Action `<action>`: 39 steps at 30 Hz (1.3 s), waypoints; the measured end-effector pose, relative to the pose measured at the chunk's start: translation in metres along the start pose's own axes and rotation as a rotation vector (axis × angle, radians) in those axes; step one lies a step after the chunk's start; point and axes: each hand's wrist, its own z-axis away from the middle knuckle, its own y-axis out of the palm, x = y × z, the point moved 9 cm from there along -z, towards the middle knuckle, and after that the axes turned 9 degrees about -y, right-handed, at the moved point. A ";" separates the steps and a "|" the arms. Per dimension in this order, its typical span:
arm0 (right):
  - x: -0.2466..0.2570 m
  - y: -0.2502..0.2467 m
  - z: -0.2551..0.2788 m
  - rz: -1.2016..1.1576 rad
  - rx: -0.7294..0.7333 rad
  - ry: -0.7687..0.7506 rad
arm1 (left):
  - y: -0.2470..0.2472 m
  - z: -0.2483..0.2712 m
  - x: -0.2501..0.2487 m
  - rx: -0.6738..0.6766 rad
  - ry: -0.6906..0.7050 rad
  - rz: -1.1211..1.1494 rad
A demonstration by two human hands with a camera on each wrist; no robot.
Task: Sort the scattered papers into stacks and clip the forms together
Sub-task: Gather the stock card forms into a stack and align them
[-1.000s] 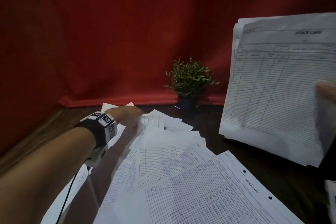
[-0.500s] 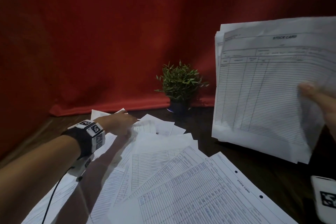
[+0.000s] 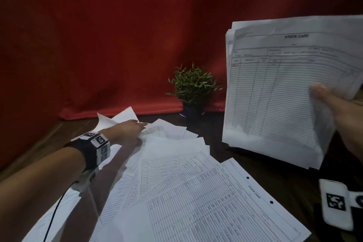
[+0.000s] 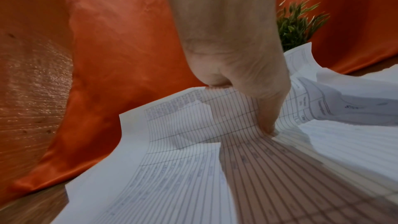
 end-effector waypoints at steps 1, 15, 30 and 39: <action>-0.011 -0.001 -0.002 -0.005 -0.028 0.030 | -0.004 0.003 -0.003 -0.011 0.013 -0.029; -0.025 -0.019 -0.003 -0.133 -0.162 0.013 | -0.089 0.010 0.006 -0.092 -0.104 -0.130; -0.035 -0.032 -0.006 -0.160 -0.232 0.056 | -0.276 0.152 0.021 -0.612 -0.023 1.134; -0.029 -0.018 -0.004 -0.208 -0.152 0.105 | -0.282 0.158 -0.110 -0.286 0.642 1.598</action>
